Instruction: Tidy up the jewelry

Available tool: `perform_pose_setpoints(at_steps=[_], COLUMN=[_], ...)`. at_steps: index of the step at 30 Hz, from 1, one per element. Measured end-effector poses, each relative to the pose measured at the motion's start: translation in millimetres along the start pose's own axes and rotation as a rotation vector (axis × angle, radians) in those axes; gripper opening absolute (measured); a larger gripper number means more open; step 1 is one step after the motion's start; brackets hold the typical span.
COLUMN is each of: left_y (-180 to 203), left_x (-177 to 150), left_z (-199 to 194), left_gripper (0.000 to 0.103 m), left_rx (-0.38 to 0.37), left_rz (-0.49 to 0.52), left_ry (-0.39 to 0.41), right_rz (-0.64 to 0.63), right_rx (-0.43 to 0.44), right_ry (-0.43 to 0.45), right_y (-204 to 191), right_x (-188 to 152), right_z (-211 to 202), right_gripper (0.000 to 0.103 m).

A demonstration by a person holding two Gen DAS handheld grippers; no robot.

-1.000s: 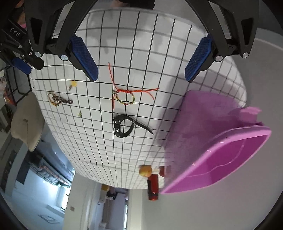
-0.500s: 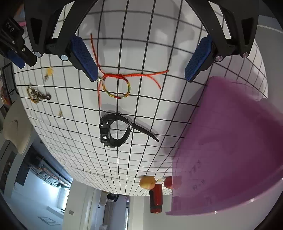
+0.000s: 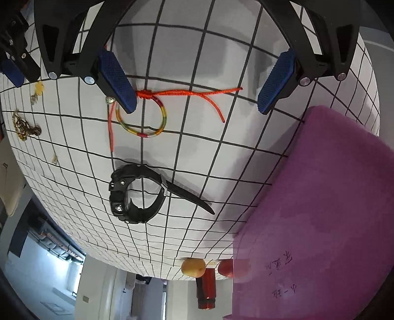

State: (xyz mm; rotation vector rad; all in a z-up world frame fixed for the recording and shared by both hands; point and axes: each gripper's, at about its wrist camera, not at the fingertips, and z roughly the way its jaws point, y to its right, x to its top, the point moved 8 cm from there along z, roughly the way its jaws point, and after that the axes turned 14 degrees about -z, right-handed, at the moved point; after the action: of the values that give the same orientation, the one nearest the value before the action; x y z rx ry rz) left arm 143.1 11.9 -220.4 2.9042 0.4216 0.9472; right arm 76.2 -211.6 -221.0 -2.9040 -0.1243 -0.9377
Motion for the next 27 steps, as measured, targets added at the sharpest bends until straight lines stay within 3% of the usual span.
perform_pose_setpoints(at_steps=[23,27], left_y=[10,11], left_x=[7,6], left_z=[21,20], left_gripper=[0.097,0.096], left_rx=[-0.006,-0.011], left_rz=[0.021,0.022], left_ry=[-0.022,-0.022], right_rz=[-0.097,-0.105], right_rx=[-0.096,-0.116], right_ry=[-0.024,-0.02], right_y=[-5,-6], right_x=[14,17], right_z=[23,24], right_gripper=[0.066,0.056])
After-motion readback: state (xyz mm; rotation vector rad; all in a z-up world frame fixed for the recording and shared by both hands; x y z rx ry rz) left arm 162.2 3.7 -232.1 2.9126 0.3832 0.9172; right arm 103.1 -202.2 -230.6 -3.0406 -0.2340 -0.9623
